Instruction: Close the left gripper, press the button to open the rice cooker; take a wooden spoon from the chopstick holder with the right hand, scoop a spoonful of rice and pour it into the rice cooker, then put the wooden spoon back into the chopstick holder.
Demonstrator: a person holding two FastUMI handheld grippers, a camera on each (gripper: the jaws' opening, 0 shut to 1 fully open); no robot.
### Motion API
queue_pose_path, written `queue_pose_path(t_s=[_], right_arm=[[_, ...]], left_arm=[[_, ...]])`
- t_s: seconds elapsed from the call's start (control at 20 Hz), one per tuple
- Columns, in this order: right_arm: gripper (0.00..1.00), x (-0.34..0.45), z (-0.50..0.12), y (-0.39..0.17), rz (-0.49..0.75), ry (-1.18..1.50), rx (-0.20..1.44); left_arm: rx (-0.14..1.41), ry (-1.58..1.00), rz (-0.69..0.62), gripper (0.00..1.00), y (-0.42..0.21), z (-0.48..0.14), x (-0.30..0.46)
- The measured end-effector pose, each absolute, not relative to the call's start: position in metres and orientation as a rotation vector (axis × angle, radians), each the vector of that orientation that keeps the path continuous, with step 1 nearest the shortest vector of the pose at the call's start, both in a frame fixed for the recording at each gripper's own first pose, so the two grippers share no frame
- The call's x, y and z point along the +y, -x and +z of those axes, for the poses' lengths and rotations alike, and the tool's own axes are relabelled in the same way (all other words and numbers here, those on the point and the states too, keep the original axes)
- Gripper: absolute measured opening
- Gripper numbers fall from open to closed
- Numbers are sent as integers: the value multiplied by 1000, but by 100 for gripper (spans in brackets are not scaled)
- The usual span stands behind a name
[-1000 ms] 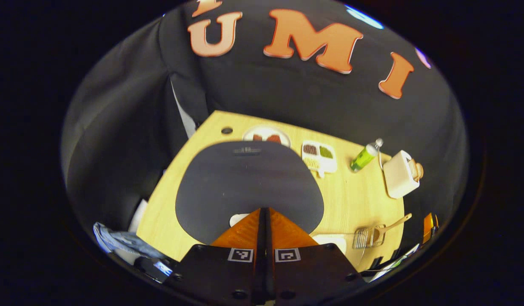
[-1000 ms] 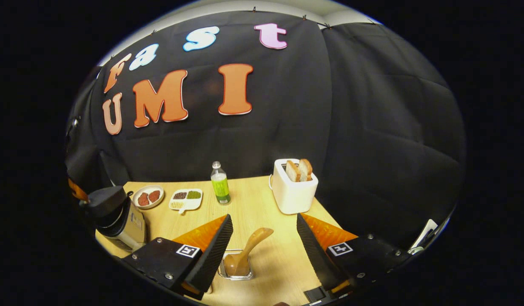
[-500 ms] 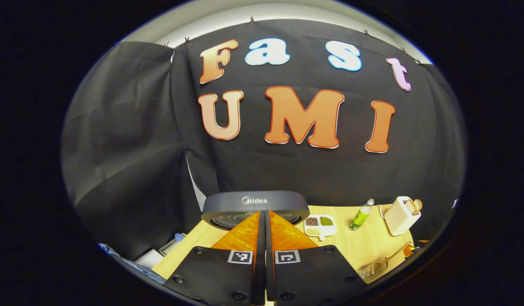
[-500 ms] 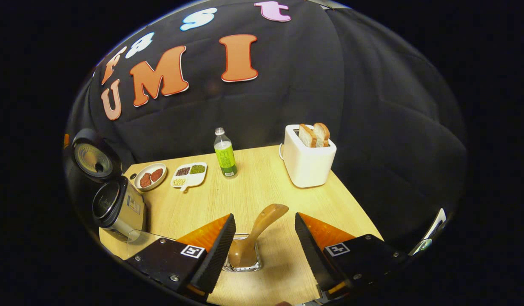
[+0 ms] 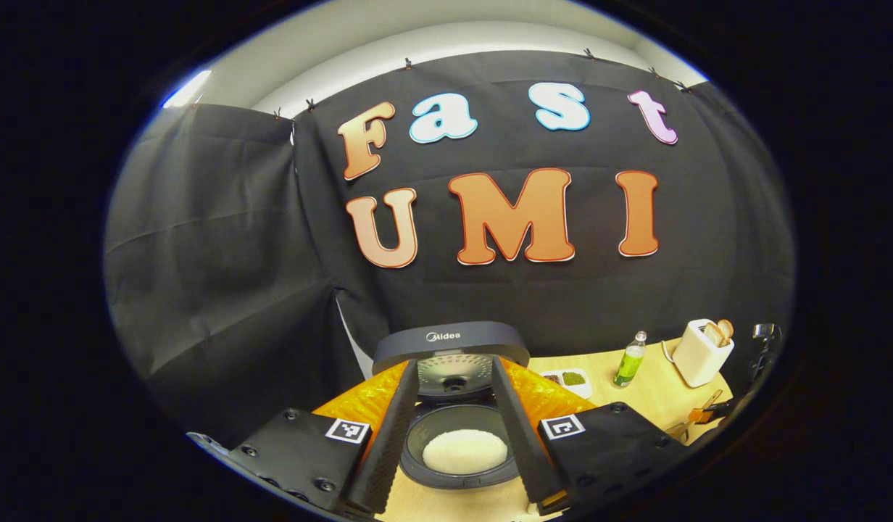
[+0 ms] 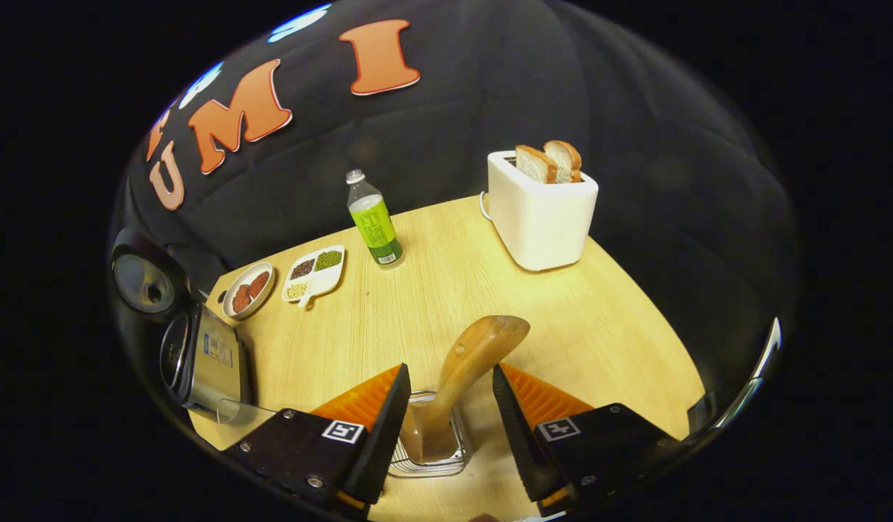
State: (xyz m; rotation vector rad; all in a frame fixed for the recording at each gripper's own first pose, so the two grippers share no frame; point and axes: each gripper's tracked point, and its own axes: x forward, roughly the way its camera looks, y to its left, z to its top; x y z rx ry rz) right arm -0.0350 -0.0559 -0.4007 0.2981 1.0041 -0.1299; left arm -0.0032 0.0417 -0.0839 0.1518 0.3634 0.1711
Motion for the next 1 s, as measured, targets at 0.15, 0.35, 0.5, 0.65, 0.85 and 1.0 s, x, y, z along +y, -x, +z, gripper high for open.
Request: queue_pose_path(t_s=[0.15,0.35,0.5,0.65,0.85,1.0], right_arm=[[60,-55,-416,36,-165,-343,1045],[29,-49,-420,36,-195,-429,1055],[20,-46,-416,39,-191,-445,1048],[15,-44,-411,44,-185,-418,1028],[13,-44,-400,57,-202,-402,996],[12,-43,-386,58,-213,-399,942]], left_arm=[[360,-172,189,75,13,-85,43],[366,-171,202,80,21,-90,43],[375,-170,202,77,23,-95,42],[382,-173,192,70,23,-101,40],[382,-187,163,63,25,-107,35],[370,-186,131,72,25,-110,29]])
